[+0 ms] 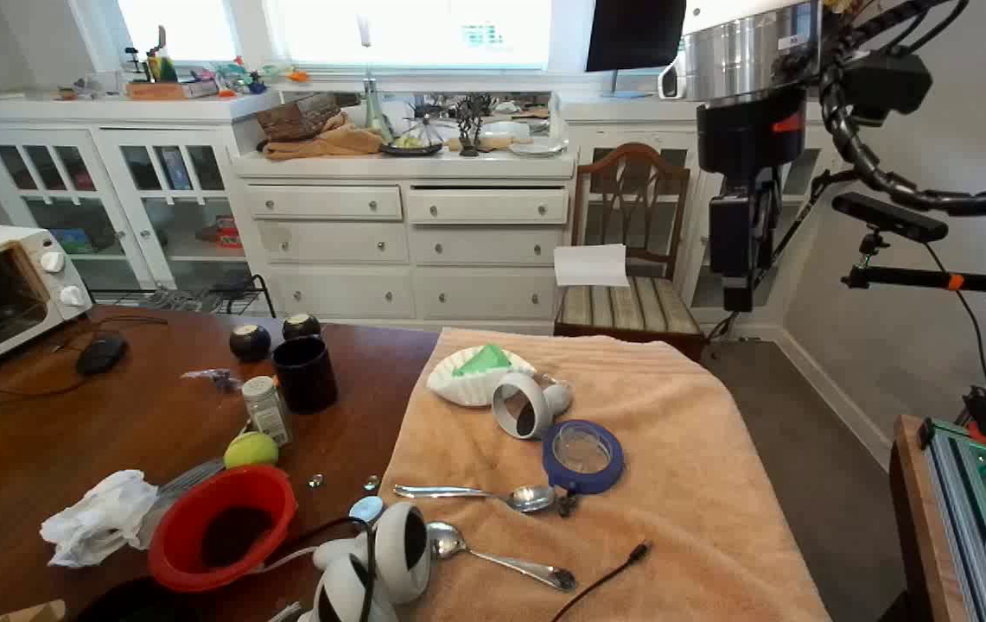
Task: Use one silver spoon to place the toy car in the glass cup.
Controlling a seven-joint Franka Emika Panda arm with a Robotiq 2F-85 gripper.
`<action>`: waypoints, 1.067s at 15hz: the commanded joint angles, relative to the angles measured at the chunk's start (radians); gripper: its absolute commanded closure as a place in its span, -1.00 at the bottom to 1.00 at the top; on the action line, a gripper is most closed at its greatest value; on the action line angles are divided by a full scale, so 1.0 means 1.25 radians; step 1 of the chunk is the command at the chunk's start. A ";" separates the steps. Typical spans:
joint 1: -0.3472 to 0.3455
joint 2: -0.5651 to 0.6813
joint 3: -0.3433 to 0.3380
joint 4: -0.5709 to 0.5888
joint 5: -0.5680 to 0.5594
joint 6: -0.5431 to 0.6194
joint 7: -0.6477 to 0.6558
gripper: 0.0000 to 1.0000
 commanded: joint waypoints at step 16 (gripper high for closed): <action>0.057 0.147 0.086 0.028 -0.193 0.328 0.142 -1.00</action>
